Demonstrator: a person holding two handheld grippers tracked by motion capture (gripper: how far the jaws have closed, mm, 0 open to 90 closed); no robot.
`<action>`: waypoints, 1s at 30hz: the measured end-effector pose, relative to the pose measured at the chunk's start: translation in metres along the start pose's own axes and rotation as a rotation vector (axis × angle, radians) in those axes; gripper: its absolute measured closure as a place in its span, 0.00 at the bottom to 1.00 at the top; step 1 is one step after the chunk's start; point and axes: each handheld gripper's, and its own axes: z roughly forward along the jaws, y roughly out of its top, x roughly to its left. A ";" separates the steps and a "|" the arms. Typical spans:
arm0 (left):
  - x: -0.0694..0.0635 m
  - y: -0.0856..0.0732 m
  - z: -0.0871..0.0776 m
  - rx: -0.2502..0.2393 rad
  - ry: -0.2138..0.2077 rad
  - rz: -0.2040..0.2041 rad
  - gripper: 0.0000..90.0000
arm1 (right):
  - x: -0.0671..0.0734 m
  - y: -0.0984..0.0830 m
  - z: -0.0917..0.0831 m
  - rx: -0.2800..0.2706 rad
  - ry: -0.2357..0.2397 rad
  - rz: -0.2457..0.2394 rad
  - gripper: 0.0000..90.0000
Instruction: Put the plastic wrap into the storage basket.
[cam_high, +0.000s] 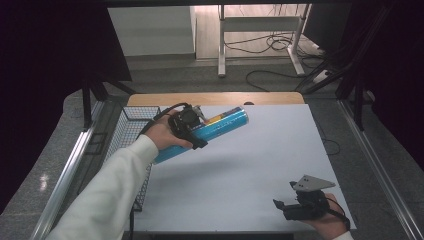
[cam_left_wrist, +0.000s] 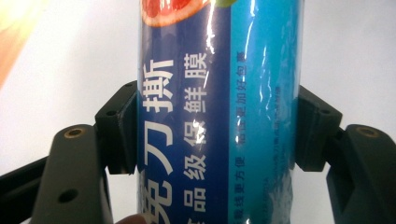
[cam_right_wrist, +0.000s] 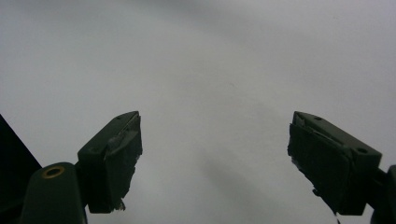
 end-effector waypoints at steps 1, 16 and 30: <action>-0.001 -0.001 -0.004 0.000 0.006 0.004 0.35 | 0.000 0.000 0.000 0.001 -0.002 -0.001 0.20; 0.017 -0.041 -0.059 -0.020 0.122 -0.153 0.35 | 0.001 0.000 0.001 0.002 -0.001 -0.001 0.20; 0.034 -0.095 -0.086 -0.046 0.182 -0.357 0.35 | 0.002 0.002 0.004 0.013 0.002 -0.002 0.20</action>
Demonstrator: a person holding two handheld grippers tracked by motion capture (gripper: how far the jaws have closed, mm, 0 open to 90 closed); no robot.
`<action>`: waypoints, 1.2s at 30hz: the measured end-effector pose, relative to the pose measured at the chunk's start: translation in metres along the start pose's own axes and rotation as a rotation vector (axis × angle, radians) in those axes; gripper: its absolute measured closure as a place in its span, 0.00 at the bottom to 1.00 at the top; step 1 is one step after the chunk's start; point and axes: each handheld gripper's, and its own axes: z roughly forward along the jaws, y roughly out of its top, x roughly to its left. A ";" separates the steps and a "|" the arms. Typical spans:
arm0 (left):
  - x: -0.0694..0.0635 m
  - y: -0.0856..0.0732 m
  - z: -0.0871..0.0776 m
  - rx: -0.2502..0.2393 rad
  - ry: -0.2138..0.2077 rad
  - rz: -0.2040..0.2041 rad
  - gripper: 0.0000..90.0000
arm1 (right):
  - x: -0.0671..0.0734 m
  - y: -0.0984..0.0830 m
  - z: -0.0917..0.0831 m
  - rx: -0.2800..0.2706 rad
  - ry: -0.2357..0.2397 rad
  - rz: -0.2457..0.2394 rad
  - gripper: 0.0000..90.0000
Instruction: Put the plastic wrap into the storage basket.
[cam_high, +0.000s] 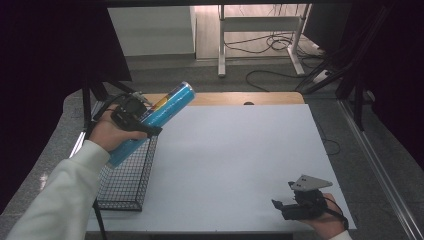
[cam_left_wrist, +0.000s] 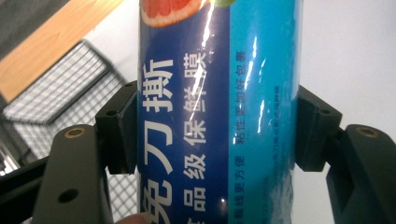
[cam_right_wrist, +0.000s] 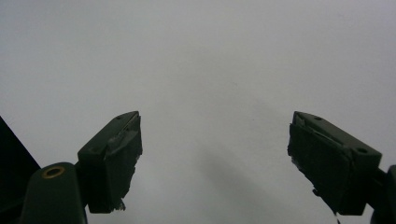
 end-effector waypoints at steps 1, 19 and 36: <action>0.002 -0.003 0.000 0.000 -0.002 -0.011 0.35 | 0.000 0.000 0.001 0.001 0.000 -0.002 0.20; 0.038 -0.055 0.006 0.010 0.002 -0.269 0.35 | 0.001 0.001 0.003 0.011 0.005 -0.004 0.20; 0.072 -0.082 0.054 0.098 0.016 -0.480 0.35 | 0.001 0.003 0.007 0.014 0.017 -0.018 0.20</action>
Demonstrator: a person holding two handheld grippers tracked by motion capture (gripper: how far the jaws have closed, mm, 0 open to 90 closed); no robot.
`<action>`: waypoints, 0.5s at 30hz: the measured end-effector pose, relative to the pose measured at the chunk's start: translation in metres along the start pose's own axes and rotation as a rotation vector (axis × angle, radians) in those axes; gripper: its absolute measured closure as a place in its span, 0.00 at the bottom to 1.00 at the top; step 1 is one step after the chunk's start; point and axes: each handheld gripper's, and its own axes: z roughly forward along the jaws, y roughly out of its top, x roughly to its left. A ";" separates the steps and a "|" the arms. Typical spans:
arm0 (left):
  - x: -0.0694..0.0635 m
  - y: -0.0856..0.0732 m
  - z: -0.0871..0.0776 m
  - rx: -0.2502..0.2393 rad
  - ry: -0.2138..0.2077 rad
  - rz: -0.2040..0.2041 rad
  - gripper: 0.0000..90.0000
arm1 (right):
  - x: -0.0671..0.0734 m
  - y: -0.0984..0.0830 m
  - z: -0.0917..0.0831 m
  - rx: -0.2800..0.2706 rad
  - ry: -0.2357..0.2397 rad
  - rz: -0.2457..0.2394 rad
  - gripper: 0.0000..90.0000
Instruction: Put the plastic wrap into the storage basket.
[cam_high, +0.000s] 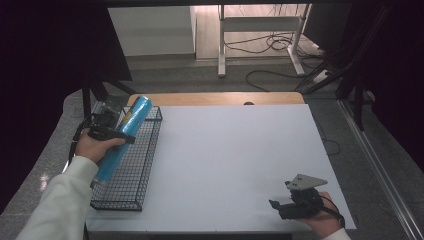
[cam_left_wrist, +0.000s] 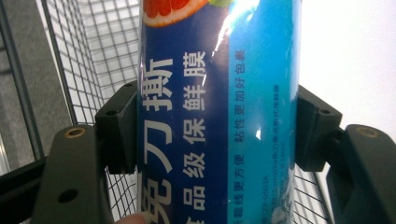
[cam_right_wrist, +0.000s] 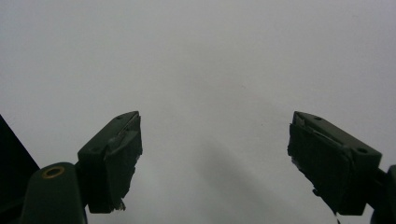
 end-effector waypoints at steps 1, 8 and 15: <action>0.000 0.000 0.000 0.000 0.000 0.000 0.35 | 0.000 0.000 0.000 0.000 0.000 0.000 0.20; 0.011 -0.003 0.018 0.012 -0.086 -0.071 0.35 | 0.000 0.000 0.000 0.002 -0.001 -0.001 0.20; 0.019 -0.003 0.031 0.021 -0.156 -0.117 0.35 | 0.000 -0.001 0.001 0.008 -0.003 0.003 0.20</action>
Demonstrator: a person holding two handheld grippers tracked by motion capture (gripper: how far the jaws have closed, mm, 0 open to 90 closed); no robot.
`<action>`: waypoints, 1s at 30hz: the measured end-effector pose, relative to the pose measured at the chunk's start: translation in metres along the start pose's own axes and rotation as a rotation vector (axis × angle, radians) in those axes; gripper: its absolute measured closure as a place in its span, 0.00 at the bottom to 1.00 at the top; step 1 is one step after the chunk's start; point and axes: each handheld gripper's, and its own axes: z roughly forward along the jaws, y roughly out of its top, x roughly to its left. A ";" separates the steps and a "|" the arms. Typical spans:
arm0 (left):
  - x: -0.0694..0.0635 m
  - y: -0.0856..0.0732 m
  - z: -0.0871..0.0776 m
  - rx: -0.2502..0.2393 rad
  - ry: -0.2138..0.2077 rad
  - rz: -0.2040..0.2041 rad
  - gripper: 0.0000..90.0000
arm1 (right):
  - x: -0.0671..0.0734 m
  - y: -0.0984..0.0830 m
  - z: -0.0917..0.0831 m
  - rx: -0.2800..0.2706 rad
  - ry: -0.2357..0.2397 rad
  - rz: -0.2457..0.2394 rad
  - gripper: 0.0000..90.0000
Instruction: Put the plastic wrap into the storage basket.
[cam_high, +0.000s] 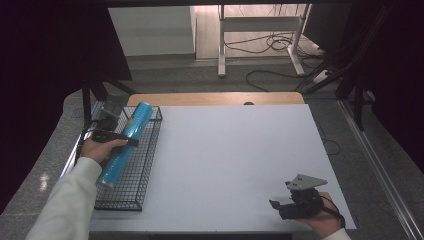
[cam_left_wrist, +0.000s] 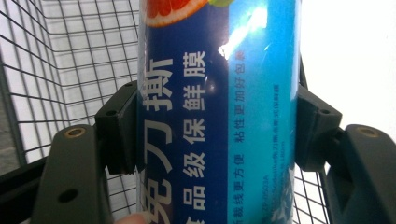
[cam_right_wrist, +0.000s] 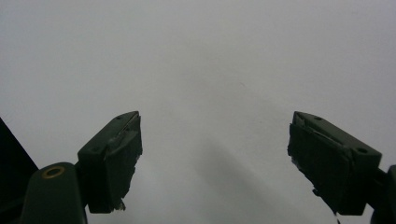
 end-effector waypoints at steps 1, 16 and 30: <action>0.001 0.000 0.002 0.002 0.001 -0.009 0.35 | 0.000 0.000 0.000 0.000 0.000 0.000 0.20; -0.015 0.001 0.018 0.031 0.121 -0.008 0.35 | 0.001 0.000 0.000 0.000 0.001 -0.005 0.20; -0.009 -0.003 0.034 0.055 0.109 -0.081 0.35 | 0.001 0.001 0.000 -0.002 0.003 -0.011 0.20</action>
